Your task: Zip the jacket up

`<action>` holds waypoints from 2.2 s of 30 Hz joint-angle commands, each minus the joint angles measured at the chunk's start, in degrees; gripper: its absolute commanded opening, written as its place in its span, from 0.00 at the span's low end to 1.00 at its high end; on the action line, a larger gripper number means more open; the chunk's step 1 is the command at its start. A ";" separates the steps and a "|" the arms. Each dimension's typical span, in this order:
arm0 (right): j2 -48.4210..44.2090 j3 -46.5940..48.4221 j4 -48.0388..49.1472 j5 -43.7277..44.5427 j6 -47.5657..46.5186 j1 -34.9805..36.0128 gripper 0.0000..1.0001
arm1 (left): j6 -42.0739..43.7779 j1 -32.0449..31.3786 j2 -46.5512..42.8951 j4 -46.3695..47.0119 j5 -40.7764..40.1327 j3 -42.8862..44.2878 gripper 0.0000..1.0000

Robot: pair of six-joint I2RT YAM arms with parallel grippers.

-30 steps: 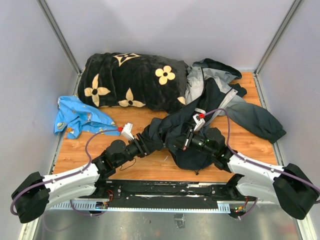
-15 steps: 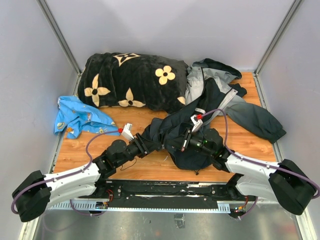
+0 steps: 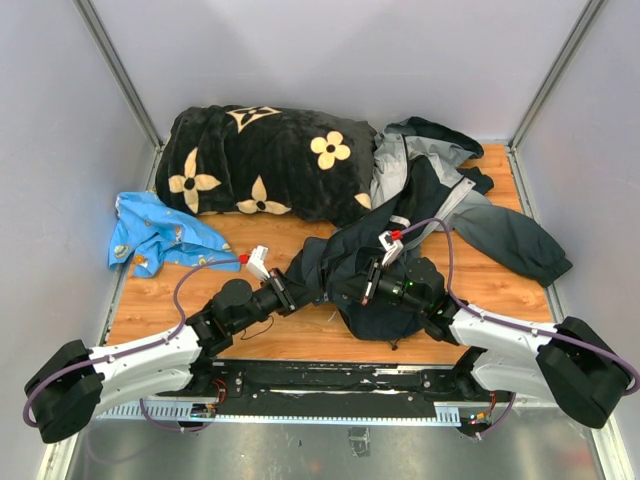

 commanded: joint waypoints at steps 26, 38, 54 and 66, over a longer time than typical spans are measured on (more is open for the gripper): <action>-8.52 2.22 -4.43 2.98 -4.81 -2.13 0.01 | 14.44 -0.52 5.32 -12.54 10.28 10.12 0.04; -6.12 0.67 -1.77 1.10 -3.55 -0.95 0.01 | 10.18 -0.44 2.77 -5.15 10.96 7.59 0.25; -6.57 2.91 -3.69 2.64 -5.52 -0.67 0.01 | 15.01 -0.43 5.99 -10.99 17.35 9.90 0.00; -7.36 8.68 -9.66 7.98 -10.03 -2.77 0.01 | 20.61 -0.44 12.17 -17.54 22.25 13.00 0.00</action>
